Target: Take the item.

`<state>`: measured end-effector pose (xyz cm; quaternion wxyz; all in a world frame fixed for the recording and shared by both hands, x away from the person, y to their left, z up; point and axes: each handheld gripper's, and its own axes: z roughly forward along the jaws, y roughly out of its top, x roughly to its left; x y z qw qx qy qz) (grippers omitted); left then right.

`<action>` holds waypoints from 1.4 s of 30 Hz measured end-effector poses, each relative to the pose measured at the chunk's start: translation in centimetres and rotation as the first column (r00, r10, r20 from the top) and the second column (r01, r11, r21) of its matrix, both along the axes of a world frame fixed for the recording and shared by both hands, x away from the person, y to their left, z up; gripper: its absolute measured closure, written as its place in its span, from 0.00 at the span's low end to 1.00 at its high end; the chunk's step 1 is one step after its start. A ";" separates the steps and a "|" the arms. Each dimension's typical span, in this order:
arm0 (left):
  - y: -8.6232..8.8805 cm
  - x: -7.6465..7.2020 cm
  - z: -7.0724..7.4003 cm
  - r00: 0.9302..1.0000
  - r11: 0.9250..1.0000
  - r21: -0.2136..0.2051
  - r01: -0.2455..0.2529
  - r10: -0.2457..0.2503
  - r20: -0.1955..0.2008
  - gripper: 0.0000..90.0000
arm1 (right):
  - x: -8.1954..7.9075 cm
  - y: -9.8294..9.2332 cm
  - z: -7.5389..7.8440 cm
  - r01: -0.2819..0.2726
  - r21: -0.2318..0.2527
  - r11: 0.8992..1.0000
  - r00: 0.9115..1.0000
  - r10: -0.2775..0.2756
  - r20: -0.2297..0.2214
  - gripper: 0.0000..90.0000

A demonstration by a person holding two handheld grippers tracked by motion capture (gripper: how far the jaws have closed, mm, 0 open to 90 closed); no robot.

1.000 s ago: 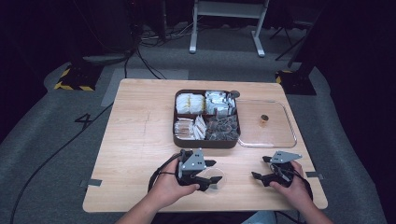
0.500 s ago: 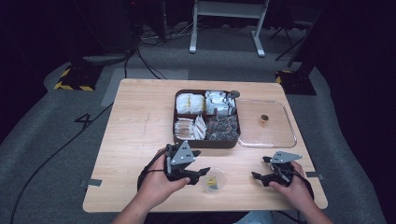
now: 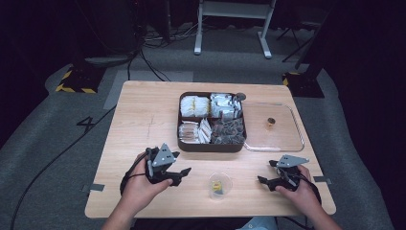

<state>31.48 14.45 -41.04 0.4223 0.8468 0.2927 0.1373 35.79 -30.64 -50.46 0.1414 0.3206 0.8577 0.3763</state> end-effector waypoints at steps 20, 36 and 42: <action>5.7 1.9 -6.1 0.974 0.972 0.143 -0.187 0.203 -0.103 0.33 | 0.1 -0.1 0.0 -0.011 0.002 1.000 1.000 0.011 0.000 0.17; 7.3 0.3 -8.8 0.961 0.960 0.157 -0.231 0.250 -0.117 0.27 | 0.1 -0.2 0.0 -0.025 0.001 1.000 1.000 0.025 -0.002 0.17; 7.6 0.3 -9.3 0.961 0.961 0.130 -0.244 0.257 -0.098 0.20 | 0.1 -0.3 0.0 -0.027 0.002 1.000 1.000 0.027 -0.002 0.17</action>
